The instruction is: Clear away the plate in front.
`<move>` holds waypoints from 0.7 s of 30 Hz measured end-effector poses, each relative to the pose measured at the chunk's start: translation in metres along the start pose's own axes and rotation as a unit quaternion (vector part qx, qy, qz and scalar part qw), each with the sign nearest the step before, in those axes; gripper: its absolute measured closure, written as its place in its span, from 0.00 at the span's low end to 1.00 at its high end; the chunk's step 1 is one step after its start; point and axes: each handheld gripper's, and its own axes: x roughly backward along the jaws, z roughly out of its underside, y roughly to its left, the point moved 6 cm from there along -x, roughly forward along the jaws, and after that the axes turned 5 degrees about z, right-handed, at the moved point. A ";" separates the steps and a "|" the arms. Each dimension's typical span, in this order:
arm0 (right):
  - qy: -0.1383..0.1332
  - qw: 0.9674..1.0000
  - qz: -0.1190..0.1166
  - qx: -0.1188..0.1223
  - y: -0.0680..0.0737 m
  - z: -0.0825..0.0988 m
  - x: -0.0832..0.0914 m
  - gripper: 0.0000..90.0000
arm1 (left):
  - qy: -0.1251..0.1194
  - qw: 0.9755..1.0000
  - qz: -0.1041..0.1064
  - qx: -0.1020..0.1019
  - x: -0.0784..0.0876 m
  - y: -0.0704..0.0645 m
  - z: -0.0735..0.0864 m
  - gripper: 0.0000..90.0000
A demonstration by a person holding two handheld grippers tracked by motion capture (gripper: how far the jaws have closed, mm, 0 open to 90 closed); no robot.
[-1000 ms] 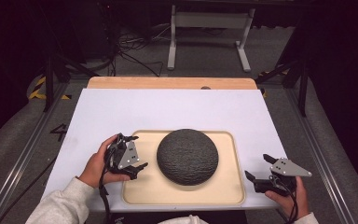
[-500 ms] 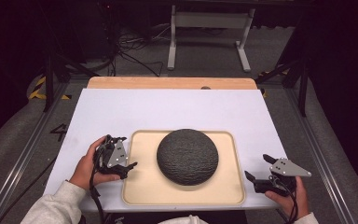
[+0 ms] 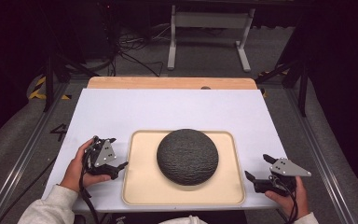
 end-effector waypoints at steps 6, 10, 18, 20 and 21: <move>0.001 1.000 0.000 0.000 0.000 0.000 0.000 0.10 | -0.003 1.000 -0.002 0.009 0.006 0.002 0.006 0.10; 0.001 1.000 -0.001 0.000 0.000 0.000 -0.001 0.10 | -0.005 1.000 -0.004 0.021 0.011 0.003 0.014 0.10; 0.000 1.000 -0.001 0.000 0.000 -0.001 -0.001 0.10 | -0.032 0.998 0.007 0.056 0.021 0.004 0.026 0.10; 0.001 1.000 -0.001 0.001 0.000 -0.001 -0.002 0.10 | -0.039 0.997 0.008 0.068 0.024 0.004 0.029 0.10; 0.001 1.000 -0.002 0.002 0.000 -0.002 -0.003 0.10 | -0.040 0.997 0.008 0.070 0.025 0.004 0.029 0.10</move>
